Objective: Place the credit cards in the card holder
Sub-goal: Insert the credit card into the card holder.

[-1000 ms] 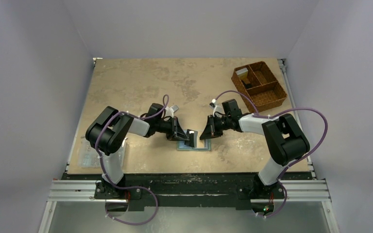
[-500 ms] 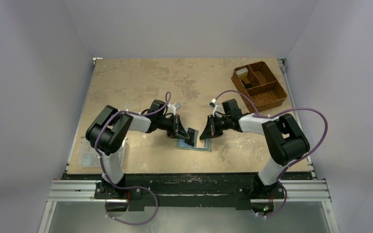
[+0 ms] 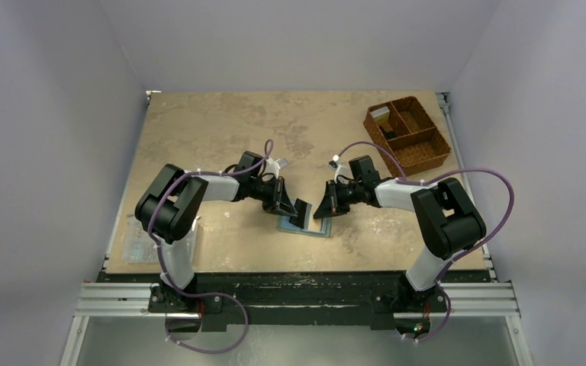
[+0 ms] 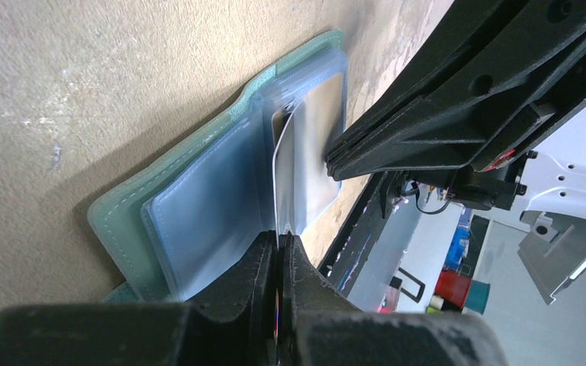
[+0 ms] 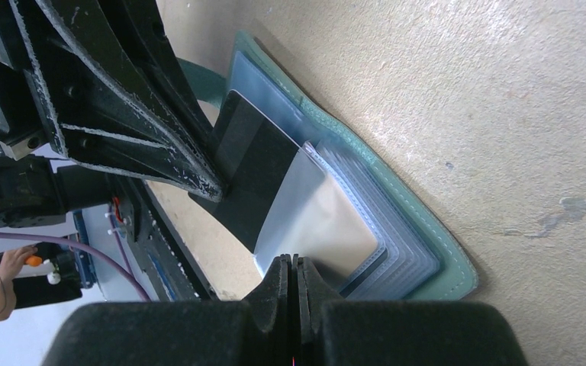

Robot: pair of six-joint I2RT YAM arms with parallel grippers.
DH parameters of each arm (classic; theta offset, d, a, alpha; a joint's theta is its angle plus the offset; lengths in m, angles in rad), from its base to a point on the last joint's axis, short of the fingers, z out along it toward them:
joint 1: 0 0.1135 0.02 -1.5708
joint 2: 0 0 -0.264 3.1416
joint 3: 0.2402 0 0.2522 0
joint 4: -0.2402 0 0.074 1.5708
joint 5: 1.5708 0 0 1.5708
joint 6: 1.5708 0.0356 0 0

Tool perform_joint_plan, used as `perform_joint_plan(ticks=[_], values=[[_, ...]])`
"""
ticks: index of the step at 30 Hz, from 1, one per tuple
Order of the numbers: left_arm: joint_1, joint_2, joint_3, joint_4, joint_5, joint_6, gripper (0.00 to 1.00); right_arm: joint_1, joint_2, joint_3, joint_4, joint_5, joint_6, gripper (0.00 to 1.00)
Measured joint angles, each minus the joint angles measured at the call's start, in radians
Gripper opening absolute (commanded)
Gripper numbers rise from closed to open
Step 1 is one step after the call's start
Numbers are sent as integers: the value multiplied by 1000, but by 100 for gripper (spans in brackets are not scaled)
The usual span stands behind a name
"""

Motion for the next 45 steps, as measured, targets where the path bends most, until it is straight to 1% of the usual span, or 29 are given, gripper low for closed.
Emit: perform_joint_plan(ticks=[13, 22, 31, 34, 43, 45], values=[[0, 11, 40, -58, 3, 40, 0, 0, 2, -5, 12, -8, 0, 0], [0, 31, 113, -170, 0, 111, 0, -1, 12, -5, 32, -21, 0, 0], [0, 41, 116, -170, 7, 117, 0, -1, 12, -6, 34, -22, 0, 0], [-1, 41, 100, -134, 13, 103, 0, -1, 12, -6, 34, -22, 0, 0], [-8, 41, -3, 83, 32, -20, 0, -1, 12, -11, 42, -24, 0, 0], [-14, 40, -14, 111, 31, -35, 0, -1, 12, -13, 48, -27, 1, 0]])
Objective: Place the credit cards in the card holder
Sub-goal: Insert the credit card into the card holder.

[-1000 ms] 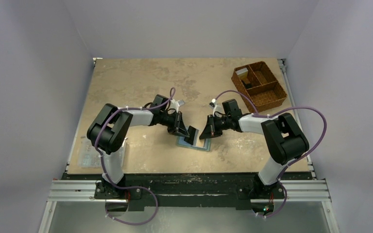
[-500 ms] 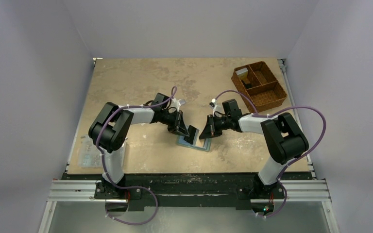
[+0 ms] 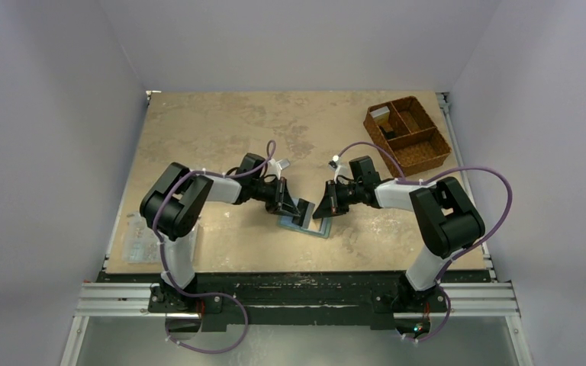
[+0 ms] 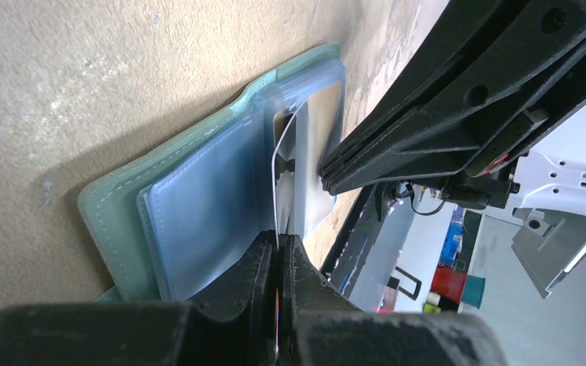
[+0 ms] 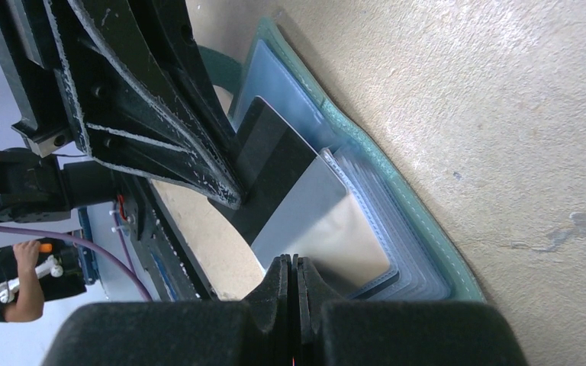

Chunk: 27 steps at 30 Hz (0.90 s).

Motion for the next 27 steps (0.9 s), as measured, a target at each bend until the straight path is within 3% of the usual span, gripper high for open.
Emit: perform_joint_plan(ticks=[3, 8, 13, 16, 27], values=[[-16, 0, -3, 18, -14, -12, 1, 0, 0, -1, 0, -2, 1, 0], [-47, -21, -3, -10, -88, -4, 37, 0, -36, -1, -53, 39, 1, 0], [-65, -82, 16, -135, -187, 53, 45, -3, -109, 1, -150, 129, -11, 7], [-69, -93, 47, -193, -233, 86, 58, -11, -150, 2, -197, 161, -18, 15], [-132, -93, 115, -262, -297, 125, 66, -20, -153, 0, -208, 181, -22, 19]])
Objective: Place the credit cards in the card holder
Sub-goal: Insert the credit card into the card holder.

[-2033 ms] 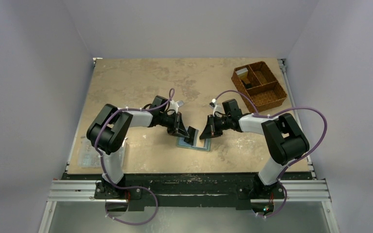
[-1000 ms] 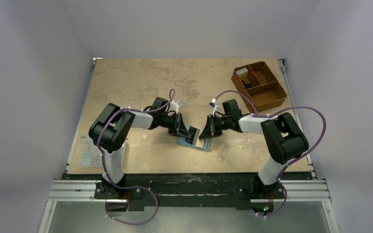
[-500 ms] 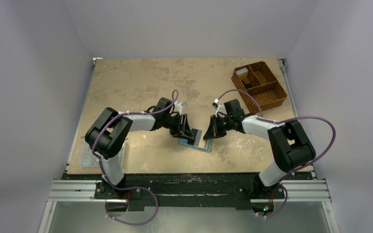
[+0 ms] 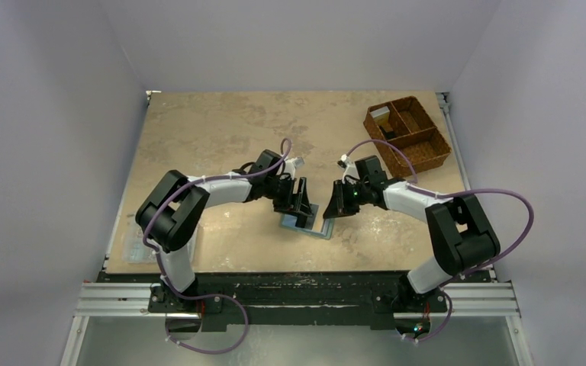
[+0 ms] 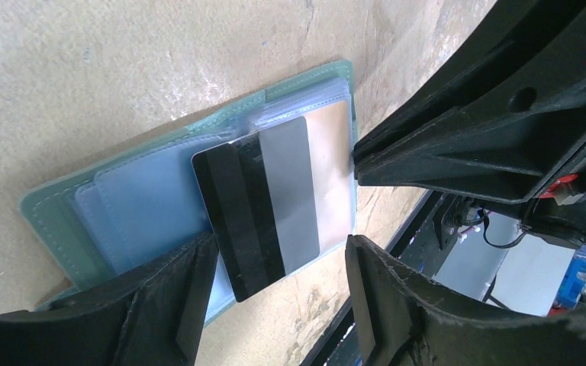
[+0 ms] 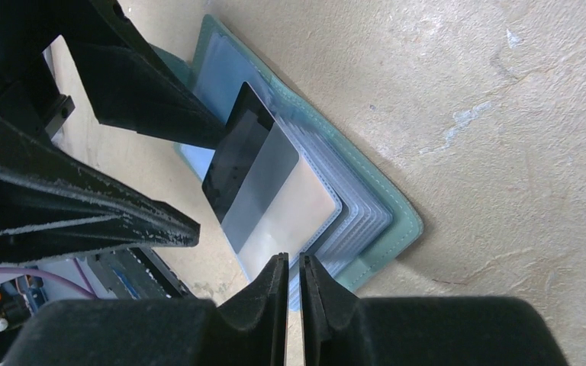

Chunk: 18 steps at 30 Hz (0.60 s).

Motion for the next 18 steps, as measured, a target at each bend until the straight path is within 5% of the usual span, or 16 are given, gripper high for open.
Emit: perform_joint_plan(ticks=[18], values=[[-137, 17, 46, -10, -55, -38, 66, -32, 8, -35, 84, -25, 34, 25]])
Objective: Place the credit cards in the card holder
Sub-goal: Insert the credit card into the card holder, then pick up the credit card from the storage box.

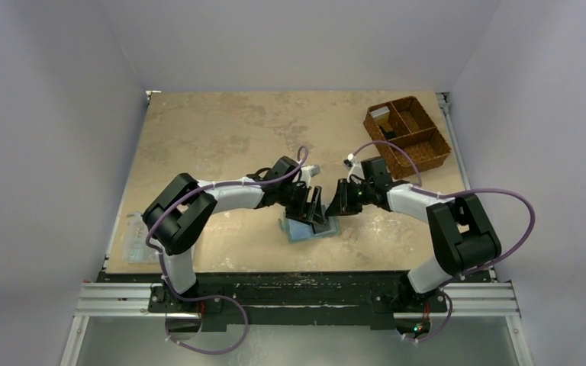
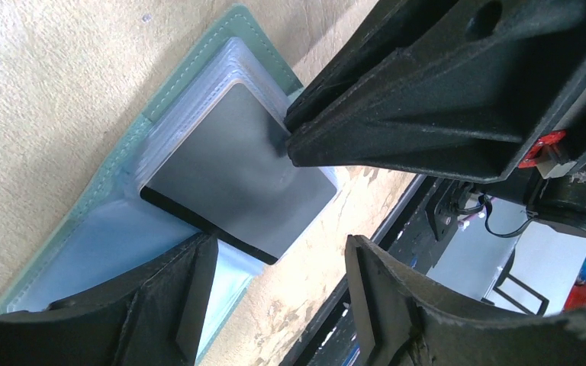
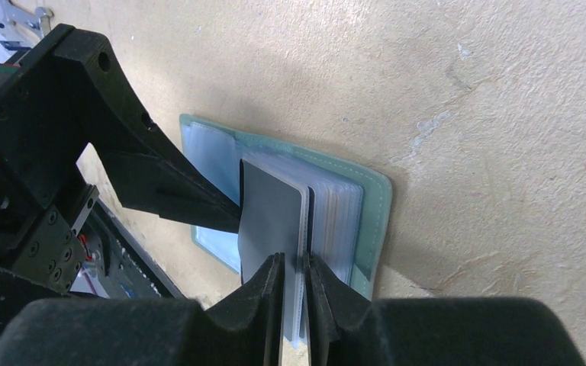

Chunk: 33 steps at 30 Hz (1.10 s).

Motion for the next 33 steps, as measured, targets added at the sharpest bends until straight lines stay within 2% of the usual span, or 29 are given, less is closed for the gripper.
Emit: perform_joint_plan(ticks=[5, 6, 8, 10, 13, 15, 19, 21, 25, 26, 29, 33], values=[[10, -2, 0, 1, 10, 2, 70, -28, -56, -18, -41, 11, -6, 39], [17, -6, 0, -5, 10, 6, 72, -37, -80, -18, -55, 21, -10, 43], [41, -19, 2, -26, 10, 19, 84, -63, -129, -13, -84, 45, -18, 51], [77, -32, 22, -75, 13, 49, 88, -99, -166, 6, -111, 74, -21, 62], [123, -44, 83, -164, 8, 106, 89, -182, -204, 76, -134, 134, 4, 76], [137, -60, 120, -220, -2, 146, 89, -246, -208, 147, -129, 183, 47, 90], [135, -89, 179, -280, -21, 205, 89, -328, -164, 290, -35, 317, 166, 98], [132, -99, 189, -278, -23, 219, 89, -350, -100, 364, 11, 365, 230, 99], [130, -102, 189, -266, -19, 218, 89, -372, 139, 593, 48, 436, 328, 97], [130, -102, 189, -261, -16, 218, 89, -375, 185, 634, 48, 452, 346, 95], [130, -102, 189, -257, -17, 224, 89, -378, 331, 760, 25, 512, 395, 80], [130, -102, 189, -258, -25, 248, 89, -378, 430, 827, 9, 583, 450, 76]])
